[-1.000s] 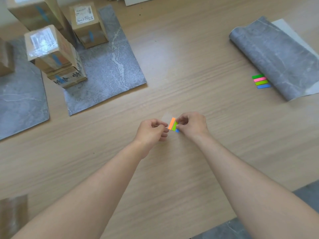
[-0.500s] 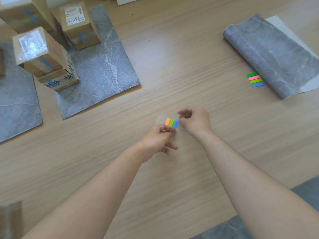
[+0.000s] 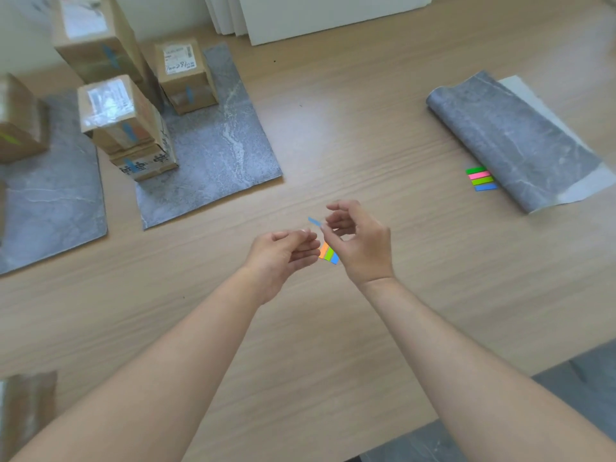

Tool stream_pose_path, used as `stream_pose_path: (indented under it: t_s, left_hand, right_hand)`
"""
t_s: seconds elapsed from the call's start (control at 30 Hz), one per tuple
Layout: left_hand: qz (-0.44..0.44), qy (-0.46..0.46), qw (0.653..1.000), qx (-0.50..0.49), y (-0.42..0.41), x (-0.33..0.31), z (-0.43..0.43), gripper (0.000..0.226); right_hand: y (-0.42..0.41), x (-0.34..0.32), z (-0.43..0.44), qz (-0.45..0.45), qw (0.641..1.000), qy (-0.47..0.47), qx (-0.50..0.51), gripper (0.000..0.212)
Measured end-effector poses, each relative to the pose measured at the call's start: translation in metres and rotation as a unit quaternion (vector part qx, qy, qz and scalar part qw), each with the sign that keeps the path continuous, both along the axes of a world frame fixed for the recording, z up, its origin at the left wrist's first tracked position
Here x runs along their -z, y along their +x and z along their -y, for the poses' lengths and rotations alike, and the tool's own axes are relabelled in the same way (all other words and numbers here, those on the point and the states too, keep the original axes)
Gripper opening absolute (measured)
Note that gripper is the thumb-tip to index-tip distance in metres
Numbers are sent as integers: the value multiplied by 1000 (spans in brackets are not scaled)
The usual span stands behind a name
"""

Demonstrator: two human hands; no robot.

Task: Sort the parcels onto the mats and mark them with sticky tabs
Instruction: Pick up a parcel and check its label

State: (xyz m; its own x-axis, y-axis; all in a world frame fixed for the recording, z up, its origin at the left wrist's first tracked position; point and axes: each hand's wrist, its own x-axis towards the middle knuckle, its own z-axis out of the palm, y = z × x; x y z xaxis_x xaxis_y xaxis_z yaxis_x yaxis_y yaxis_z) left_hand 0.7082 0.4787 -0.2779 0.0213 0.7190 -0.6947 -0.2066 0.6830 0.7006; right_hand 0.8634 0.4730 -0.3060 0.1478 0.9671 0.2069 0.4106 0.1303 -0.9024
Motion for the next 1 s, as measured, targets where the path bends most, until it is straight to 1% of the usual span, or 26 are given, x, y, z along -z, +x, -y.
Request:
stream_pose_path:
  t_s: [0.13,0.23,0.5,0.63,0.73,0.8,0.9,1.0]
  left_hand:
    - [34,14,999,-13,-35,-17,14,26]
    - [52,19,998,-5,-62,-27,33,23]
    - [68,42,996,-28,-155,-33,112,10]
    - [49,60,996,-50,-210,-39,165,7]
    - [39,72,994,-67,-257,-44,207,6]
    - [18,68,995,-75,-286,-46,231,6]
    - [-9,69,994,-85,-321,-48,262,7]
    - [-40,74,992,-99,-351,-48,288,12]
  right_hand:
    - [-26,-20,15,54,993,55,-89,37]
    - [-50,-34,29,73,985,71,-142,38]
    - [-137,-57,99,90,970,78,-214,45]
    - [-196,-63,157,60,980,63,-177,42]
    - [-241,-69,197,37,994,44,-89,28]
    - [-267,-72,215,29,998,9,-56,21]
    - [-302,-74,235,28,997,-27,-59,17]
    - [-335,-73,246,24,996,-38,-83,12]
